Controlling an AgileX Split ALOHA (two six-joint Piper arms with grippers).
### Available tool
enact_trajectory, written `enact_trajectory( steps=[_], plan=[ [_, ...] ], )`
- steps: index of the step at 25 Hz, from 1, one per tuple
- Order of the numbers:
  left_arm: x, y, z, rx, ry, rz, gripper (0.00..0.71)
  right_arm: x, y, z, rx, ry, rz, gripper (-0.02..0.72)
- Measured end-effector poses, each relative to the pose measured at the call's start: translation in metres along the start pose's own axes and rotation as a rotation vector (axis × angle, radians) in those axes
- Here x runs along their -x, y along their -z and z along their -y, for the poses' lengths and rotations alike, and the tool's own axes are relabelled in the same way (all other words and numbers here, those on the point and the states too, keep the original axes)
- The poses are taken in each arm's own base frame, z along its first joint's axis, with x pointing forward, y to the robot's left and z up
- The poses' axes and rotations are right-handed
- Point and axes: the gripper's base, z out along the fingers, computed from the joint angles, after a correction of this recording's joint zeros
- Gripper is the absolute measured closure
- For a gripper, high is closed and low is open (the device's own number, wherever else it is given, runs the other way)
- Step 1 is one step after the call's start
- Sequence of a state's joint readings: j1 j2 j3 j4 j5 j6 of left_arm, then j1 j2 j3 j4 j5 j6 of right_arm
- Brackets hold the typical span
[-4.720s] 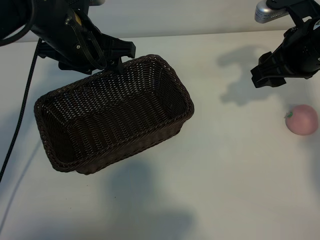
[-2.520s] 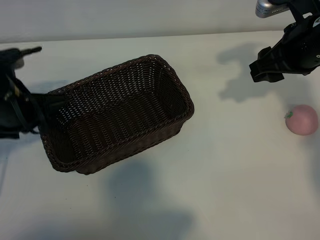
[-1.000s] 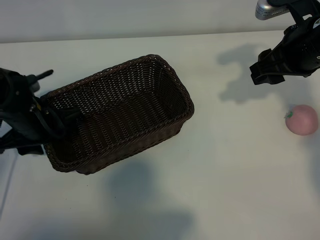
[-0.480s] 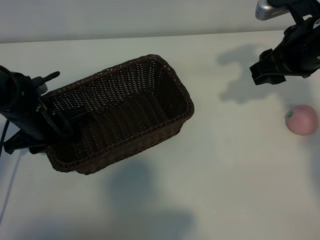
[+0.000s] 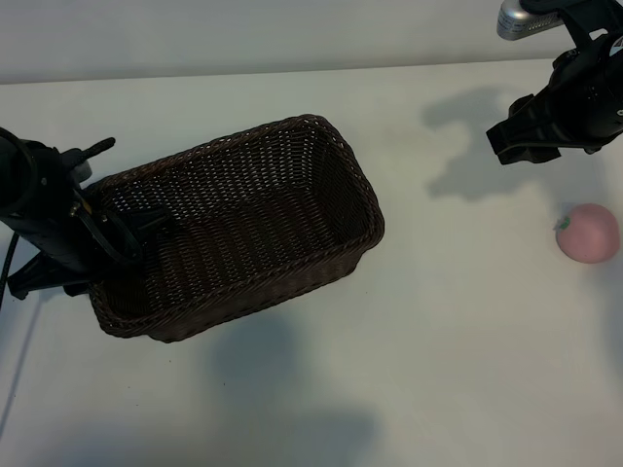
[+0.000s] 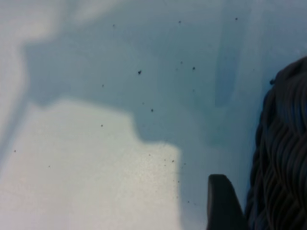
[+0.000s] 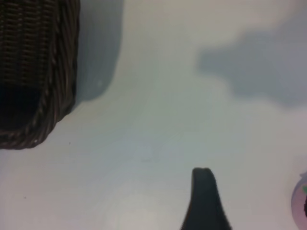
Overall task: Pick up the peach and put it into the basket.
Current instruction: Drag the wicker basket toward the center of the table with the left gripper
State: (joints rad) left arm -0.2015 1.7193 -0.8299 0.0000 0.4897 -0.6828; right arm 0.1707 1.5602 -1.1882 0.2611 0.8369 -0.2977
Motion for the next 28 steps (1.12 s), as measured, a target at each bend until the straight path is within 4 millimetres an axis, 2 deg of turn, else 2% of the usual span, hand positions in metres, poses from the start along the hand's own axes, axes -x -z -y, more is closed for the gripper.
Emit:
enact_trajectory(
  steps=[8, 10, 16, 22, 28],
  plan=[
    [0.003, 0.012, -0.002, -0.078, 0.021, 0.006, 0.315, 0.0, 0.0, 0.0, 0.001, 0.0, -0.002, 0.22],
    [0.005, 0.016, -0.002, -0.138, 0.035, -0.01, 0.383, 0.0, 0.0, 0.0, 0.001, 0.0, -0.002, 0.221],
    [0.01, 0.035, -0.003, -0.298, -0.012, 0.015, 0.382, 0.0, 0.0, 0.0, 0.001, 0.0, -0.002, 0.221],
    [0.008, 0.052, -0.002, -0.358, -0.033, 0.047, 0.382, 0.0, 0.0, 0.0, 0.001, 0.0, -0.002, 0.221],
    [0.02, 0.07, 0.007, -0.395, -0.059, 0.082, 0.382, 0.0, 0.0, 0.0, 0.001, 0.0, -0.002, 0.221]
  ],
)
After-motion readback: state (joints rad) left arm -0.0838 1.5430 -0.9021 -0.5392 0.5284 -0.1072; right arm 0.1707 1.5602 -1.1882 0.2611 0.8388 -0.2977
